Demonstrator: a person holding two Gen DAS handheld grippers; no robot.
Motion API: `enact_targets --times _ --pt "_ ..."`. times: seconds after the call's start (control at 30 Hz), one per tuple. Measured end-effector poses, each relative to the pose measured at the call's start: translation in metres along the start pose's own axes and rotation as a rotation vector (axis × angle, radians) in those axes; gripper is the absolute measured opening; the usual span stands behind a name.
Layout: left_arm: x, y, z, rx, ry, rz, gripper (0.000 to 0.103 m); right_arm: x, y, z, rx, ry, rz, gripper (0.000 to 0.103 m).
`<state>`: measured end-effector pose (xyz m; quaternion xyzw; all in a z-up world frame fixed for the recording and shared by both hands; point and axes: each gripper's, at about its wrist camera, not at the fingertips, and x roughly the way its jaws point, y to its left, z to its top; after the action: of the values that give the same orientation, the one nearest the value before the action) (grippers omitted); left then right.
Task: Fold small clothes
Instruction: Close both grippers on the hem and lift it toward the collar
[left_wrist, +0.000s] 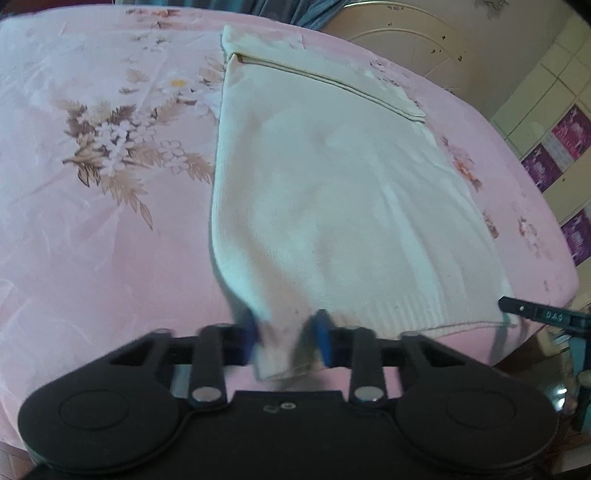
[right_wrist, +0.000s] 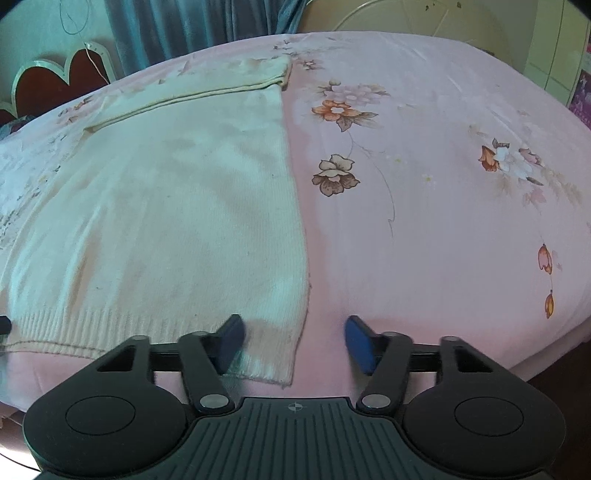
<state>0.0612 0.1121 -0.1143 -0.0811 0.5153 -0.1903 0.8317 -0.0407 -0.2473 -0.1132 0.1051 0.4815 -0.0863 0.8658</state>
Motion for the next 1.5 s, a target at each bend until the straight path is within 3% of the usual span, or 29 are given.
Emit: enact_targets --times 0.07,0.2,0.33,0.5,0.8,1.13,1.5 --pt "0.003 -0.001 0.001 0.004 0.004 -0.015 0.015 -0.002 -0.001 0.001 0.002 0.010 0.012 0.035" --pt "0.002 -0.005 0.003 0.023 -0.003 -0.036 0.011 -0.002 0.002 0.004 0.008 0.042 0.051 0.007" --pt "-0.005 -0.007 0.008 0.035 -0.032 -0.059 0.009 -0.005 0.008 0.008 -0.010 0.057 0.093 0.006" --pt "-0.017 -0.011 0.021 0.048 -0.088 -0.079 0.009 -0.021 0.005 0.025 0.049 0.012 0.176 0.005" --pt "-0.031 -0.013 0.077 0.036 -0.239 -0.073 0.009 -0.032 0.000 0.096 0.125 -0.127 0.272 0.005" --pt "-0.008 -0.008 0.163 0.006 -0.315 -0.072 0.009 0.019 -0.008 0.190 0.196 -0.182 0.302 0.005" --pt "0.044 0.008 0.242 -0.050 -0.329 -0.039 0.009 0.086 -0.012 0.277 0.259 -0.214 0.295 0.005"
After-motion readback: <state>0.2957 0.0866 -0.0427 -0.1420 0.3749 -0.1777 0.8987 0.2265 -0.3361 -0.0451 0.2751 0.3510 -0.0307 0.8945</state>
